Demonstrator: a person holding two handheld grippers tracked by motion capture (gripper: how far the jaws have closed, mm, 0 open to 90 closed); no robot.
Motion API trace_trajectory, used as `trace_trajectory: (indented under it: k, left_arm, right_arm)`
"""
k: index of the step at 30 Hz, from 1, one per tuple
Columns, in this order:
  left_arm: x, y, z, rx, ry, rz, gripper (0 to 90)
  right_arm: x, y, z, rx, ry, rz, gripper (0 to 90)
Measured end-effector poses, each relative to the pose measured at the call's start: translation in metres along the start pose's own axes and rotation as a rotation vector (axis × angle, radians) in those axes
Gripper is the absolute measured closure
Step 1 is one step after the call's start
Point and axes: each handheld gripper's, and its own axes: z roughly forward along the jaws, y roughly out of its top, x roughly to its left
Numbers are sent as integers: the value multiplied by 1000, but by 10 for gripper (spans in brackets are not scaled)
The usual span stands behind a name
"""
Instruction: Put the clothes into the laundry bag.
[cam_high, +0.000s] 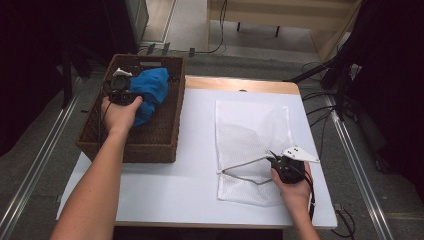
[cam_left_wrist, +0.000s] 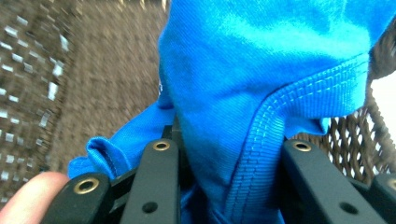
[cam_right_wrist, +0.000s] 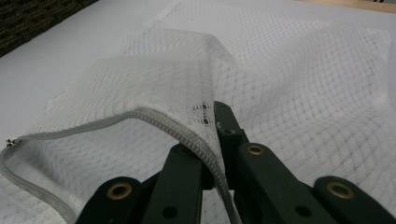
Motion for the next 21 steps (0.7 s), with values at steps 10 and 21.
trace_trajectory:
  k: [10, 21]
  left_arm:
    - [-2, 5, -25, -175, -59, -25, 698]
    - [-13, 8, -47, -279, -130, -23, 696]
  right_arm:
    - [0, 1, 0, -2, 20, 11, 900]
    - [1, 2, 0, -4, 21, 10, 900]
